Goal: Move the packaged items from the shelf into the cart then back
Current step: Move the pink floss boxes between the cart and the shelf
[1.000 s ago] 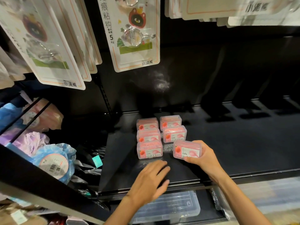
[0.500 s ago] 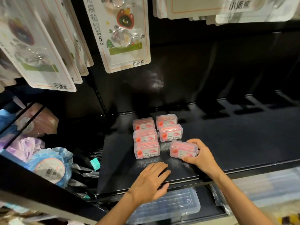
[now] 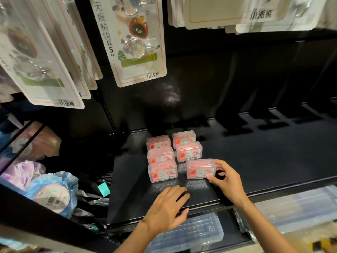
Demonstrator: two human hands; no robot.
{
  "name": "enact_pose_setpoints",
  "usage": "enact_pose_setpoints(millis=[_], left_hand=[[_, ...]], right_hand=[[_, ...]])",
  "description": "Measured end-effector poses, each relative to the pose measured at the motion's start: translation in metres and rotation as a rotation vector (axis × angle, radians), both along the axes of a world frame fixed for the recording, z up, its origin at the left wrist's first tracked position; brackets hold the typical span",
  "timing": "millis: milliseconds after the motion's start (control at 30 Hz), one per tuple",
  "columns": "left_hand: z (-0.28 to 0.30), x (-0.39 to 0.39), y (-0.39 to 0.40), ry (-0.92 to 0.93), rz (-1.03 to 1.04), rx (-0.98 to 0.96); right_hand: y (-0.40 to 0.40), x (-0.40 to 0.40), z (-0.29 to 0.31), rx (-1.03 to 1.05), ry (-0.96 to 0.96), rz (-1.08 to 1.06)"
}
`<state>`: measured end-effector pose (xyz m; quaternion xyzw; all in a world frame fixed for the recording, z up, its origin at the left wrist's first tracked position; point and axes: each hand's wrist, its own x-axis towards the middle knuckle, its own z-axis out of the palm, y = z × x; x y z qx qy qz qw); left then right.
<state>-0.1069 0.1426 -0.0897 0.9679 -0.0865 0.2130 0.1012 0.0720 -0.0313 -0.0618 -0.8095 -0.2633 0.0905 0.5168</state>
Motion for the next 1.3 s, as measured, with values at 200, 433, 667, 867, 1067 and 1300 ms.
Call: enact_pose_setpoints(millis=[200, 433, 667, 867, 1067, 1300], left_hand=[[0.001, 0.001, 0.000, -0.008, -0.001, 0.000], [0.005, 0.001, 0.000, -0.004, -0.003, 0.015], [0.005, 0.002, 0.000, -0.008, -0.004, 0.014], [0.003, 0.002, 0.000, -0.002, -0.002, 0.009], [0.002, 0.002, 0.000, 0.017, 0.009, 0.034], [0.009, 0.007, -0.005, 0.118, 0.100, -0.041]], right_hand=[[0.009, 0.002, -0.004, -0.002, -0.018, -0.006], [0.019, 0.002, -0.010, -0.041, -0.040, -0.022], [0.025, 0.002, -0.015, -0.094, -0.079, -0.050], [0.026, 0.002, -0.021, -0.133, -0.123, -0.068], [0.024, 0.001, -0.017, -0.143, -0.105, -0.068], [-0.025, -0.021, -0.004, -0.054, -0.036, -0.147]])
